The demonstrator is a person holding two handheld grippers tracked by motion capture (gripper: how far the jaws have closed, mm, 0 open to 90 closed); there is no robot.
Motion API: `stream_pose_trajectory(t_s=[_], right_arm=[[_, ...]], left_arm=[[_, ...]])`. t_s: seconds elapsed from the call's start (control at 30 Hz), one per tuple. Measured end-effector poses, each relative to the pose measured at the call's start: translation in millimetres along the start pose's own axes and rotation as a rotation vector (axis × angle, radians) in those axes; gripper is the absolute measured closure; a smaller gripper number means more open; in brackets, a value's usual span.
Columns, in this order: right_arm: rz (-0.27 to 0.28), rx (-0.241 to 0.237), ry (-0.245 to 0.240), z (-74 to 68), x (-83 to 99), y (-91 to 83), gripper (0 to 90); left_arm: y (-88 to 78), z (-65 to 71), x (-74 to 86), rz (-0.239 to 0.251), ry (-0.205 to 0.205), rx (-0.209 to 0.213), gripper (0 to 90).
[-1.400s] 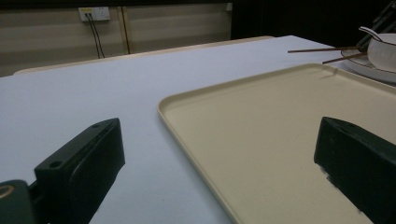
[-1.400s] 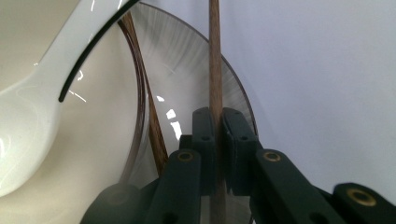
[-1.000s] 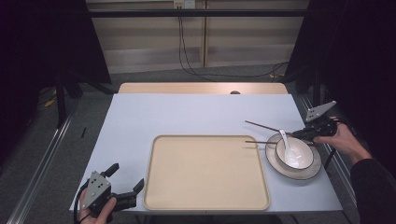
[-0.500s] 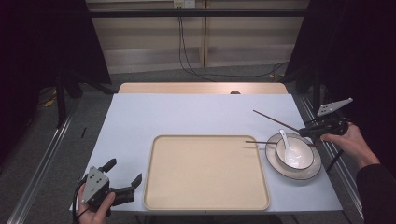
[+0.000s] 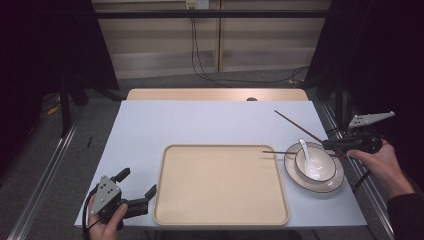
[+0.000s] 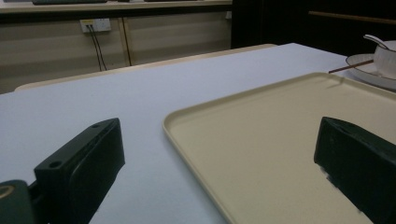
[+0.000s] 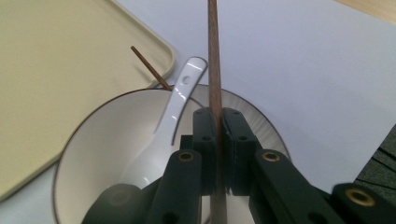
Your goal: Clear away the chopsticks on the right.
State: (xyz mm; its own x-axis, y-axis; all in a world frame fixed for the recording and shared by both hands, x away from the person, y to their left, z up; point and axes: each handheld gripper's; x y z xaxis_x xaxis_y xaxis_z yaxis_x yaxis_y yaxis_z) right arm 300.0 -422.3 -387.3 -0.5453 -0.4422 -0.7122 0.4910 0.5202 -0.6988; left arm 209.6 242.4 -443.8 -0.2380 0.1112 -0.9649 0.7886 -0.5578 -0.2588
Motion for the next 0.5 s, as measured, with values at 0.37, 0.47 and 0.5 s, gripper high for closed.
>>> stream_pose_trajectory(t_s=[0.37,0.47,0.5], right_arm=[[0.079,0.013,0.08,-58.4,9.3,-8.7,84.8],[0.087,0.008,0.092,-78.0,13.4,-8.9,84.7],[0.097,0.0,0.095,-83.9,14.7,-9.0,84.7]], left_arm=[[-3.8,2.0,-0.3,0.016,0.031,-0.004,1.6],[-3.7,2.7,-0.3,0.024,0.026,0.008,1.5],[-3.9,3.5,-0.3,0.024,0.024,0.006,1.5]])
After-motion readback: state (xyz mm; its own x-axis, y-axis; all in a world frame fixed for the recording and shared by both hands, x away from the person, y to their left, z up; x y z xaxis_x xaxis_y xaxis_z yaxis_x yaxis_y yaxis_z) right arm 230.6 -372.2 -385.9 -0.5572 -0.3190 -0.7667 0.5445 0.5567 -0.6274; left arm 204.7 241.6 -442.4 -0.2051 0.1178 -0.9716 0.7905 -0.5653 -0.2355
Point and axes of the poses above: each handheld gripper's, and its own axes: y roughly forward along the jaws, x roughly out of its underside, z roughly to its right, and after that the axes turned 3 degrees about -y, right-handed
